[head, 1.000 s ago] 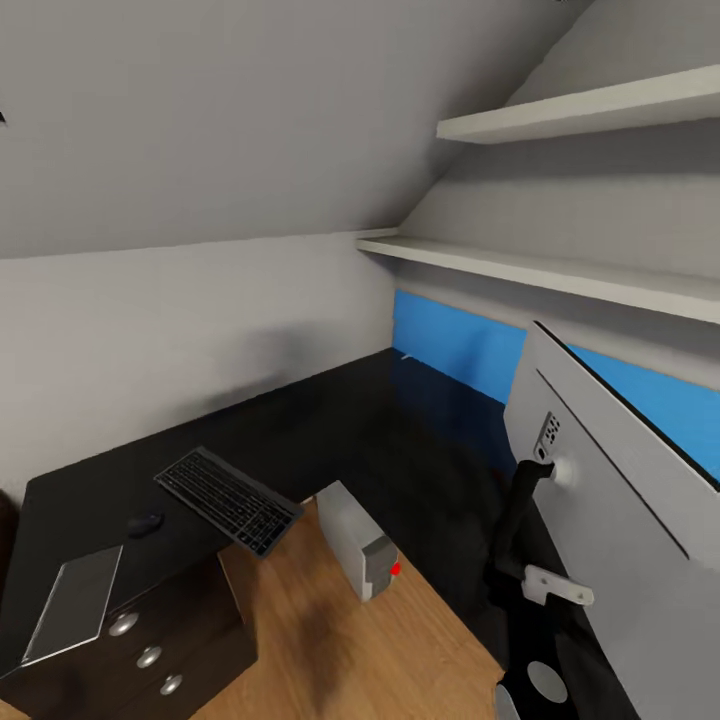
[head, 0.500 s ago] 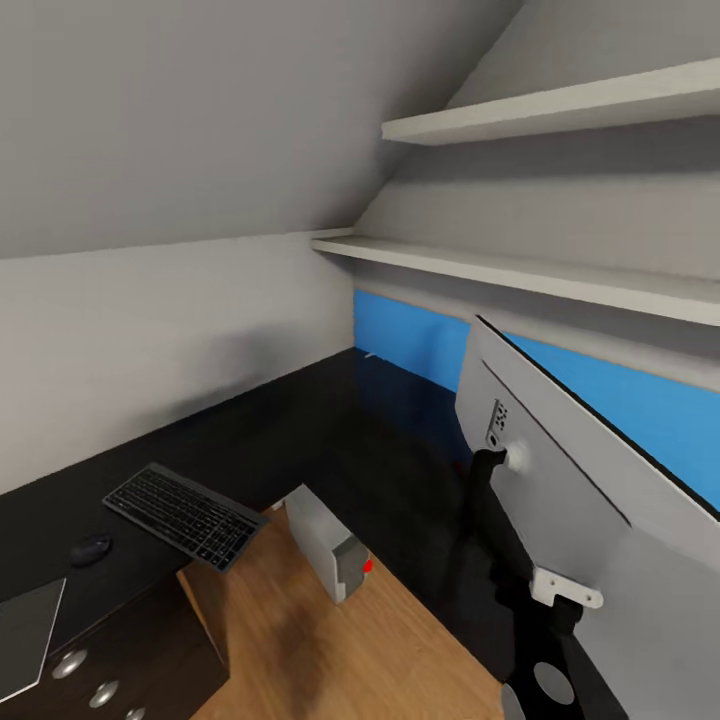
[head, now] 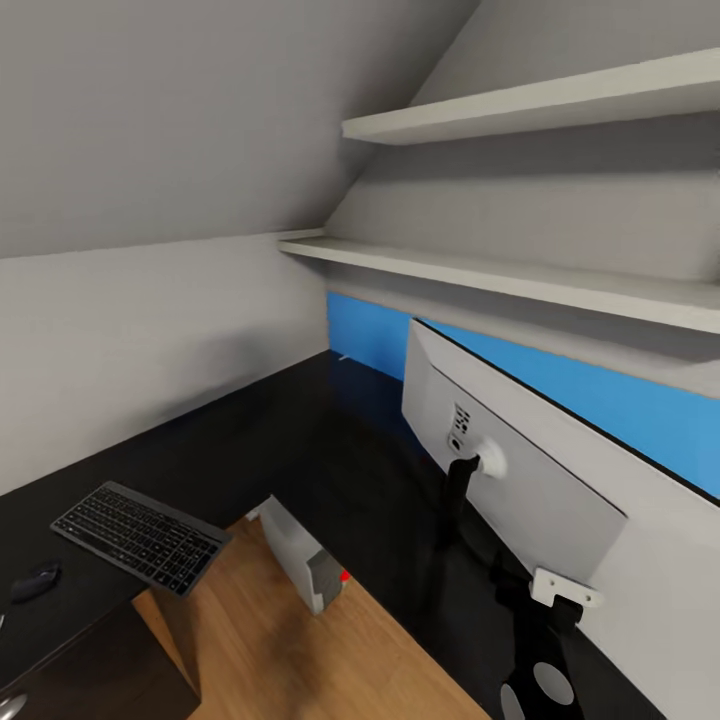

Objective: In the bedroom, organize the workspace by keeping the computer under the desk, ensuring the monitor is on the desk, placing the keyboard on the desk next to the monitor, placing the mouse on the desk next to the keyboard, moving the folder from the swivel chair onto the desk next to the mouse, stacking the notebook on top of the folder with the pen on top of the notebook, and positioning the swivel chair next to the desk.

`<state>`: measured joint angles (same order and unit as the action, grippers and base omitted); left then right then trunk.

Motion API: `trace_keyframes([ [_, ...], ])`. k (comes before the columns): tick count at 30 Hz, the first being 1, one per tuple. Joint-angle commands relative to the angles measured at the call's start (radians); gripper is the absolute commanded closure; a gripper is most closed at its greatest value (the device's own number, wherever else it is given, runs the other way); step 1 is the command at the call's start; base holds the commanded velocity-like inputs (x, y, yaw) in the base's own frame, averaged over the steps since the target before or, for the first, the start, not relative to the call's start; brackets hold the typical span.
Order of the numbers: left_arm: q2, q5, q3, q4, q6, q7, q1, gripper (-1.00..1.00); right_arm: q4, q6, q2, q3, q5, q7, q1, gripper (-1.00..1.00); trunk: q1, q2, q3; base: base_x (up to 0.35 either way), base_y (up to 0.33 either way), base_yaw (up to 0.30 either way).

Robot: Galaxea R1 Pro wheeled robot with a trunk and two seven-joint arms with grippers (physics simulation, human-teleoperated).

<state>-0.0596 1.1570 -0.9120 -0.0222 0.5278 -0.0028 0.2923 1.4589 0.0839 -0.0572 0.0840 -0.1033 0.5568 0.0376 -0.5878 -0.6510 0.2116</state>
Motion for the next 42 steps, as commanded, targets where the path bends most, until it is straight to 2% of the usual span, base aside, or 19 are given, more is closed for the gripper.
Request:
trace_keyframes([
  [1, 0.0, 0.009, -0.008, 0.001, 0.003, 0.0, 0.001, -1.0, 0.002, 0.005, 0.001, 0.002, -0.004, 0.006, 0.001, -1.0, 0.0, -0.001, 0.002, 0.028, -0.026, -0.004],
  [7, -0.001, 0.009, -0.008, 0.001, 0.003, 0.0, 0.001, -1.0, 0.003, 0.005, 0.002, 0.0, -0.004, 0.007, 0.001, -1.0, 0.0, -0.001, 0.002, 0.055, -0.073, -0.001],
  [20, -0.002, 0.009, -0.009, 0.001, 0.003, 0.0, 0.001, -1.0, 0.002, 0.005, 0.002, 0.0, -0.003, 0.007, 0.001, -1.0, 0.0, -0.001, 0.002, 0.099, -0.219, 0.0],
  [42, -0.002, 0.009, -0.01, 0.001, 0.003, 0.0, 0.001, -1.0, 0.0, 0.004, 0.002, -0.001, -0.003, 0.021, 0.001, -1.0, 0.0, -0.001, 0.002, 0.063, -0.059, 0.0],
])
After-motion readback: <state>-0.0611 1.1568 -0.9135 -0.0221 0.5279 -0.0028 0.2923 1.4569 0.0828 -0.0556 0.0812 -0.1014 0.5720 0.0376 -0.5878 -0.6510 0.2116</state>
